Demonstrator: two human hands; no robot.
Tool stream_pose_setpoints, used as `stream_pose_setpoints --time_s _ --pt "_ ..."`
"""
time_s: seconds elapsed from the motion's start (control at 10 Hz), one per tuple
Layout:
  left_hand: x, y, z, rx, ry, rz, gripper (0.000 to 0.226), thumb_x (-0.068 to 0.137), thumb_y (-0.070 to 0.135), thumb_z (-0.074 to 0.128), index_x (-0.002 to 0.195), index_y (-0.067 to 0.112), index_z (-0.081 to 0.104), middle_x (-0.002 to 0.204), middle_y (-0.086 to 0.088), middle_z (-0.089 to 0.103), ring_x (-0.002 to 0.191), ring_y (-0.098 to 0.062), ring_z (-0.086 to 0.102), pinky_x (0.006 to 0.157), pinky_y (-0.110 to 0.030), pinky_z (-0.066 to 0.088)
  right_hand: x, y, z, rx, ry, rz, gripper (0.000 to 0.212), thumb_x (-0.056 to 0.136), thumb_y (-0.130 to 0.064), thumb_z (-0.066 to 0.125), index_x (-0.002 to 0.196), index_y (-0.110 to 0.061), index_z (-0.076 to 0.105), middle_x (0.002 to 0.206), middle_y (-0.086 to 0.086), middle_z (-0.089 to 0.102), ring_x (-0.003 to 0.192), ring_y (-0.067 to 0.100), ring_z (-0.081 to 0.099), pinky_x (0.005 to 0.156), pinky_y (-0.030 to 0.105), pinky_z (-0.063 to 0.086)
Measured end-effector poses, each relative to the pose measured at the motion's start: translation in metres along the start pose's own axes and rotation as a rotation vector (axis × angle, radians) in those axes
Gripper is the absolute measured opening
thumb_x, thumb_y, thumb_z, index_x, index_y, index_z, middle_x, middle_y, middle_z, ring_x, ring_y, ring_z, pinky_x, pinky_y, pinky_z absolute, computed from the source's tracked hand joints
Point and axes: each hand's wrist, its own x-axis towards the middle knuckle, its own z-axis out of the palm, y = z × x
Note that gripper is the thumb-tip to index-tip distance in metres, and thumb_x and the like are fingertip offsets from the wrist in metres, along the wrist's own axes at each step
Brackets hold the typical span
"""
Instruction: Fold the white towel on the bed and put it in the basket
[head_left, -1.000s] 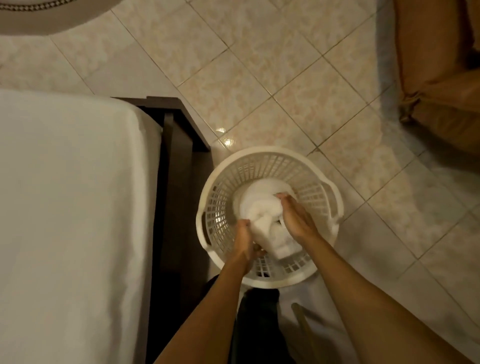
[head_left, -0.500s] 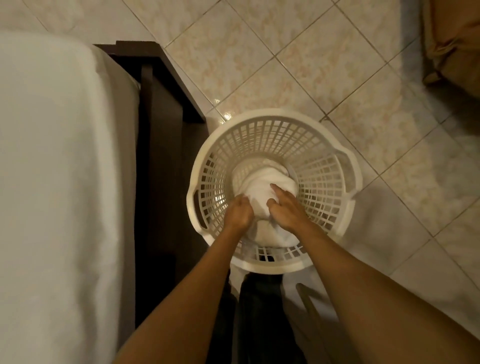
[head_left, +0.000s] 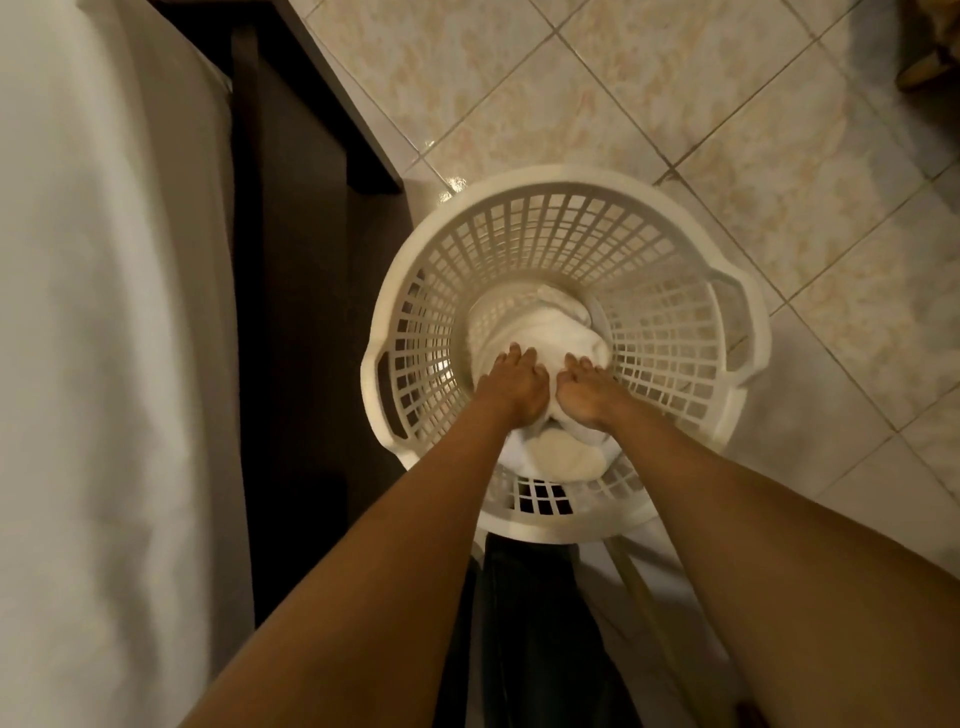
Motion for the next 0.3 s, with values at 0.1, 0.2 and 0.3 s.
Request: stream_pose_setpoints --time_s 0.1,0.2,0.3 --pt "-0.004 0.001 0.002 0.025 -0.010 0.007 0.051 0.104 0.026 0.017 0.151 0.008 0.014 0.161 -0.013 0.004 0.149 -0.026 0.005 0.121 -0.045 0.011 -0.004 0.002 0.002 0.012 -0.017 0.006 0.055 0.099 -0.029 0.007 0.151 -0.010 0.002 0.160 0.010 -0.007 0.147 0.028 -0.005 0.120 0.045 0.000" --pt "-0.012 0.005 0.000 0.028 -0.005 0.013 0.052 0.104 0.026 0.017 0.151 0.007 0.013 0.161 -0.014 0.005 0.149 -0.026 0.006 0.122 -0.044 0.011 -0.010 0.005 -0.001 -0.033 -0.003 0.001 0.057 0.097 -0.033 0.006 0.151 -0.012 0.003 0.160 0.008 -0.006 0.147 0.029 -0.005 0.119 0.048 0.004" --pt "-0.026 0.014 -0.005 0.047 -0.010 0.007 0.052 0.102 0.025 0.026 0.149 0.002 0.020 0.158 -0.018 0.014 0.148 -0.029 0.014 0.120 -0.044 0.016 -0.036 0.002 -0.010 0.026 0.028 0.005 0.054 0.101 -0.033 0.010 0.151 -0.015 0.004 0.160 0.007 -0.004 0.147 0.026 -0.003 0.120 0.046 0.004"
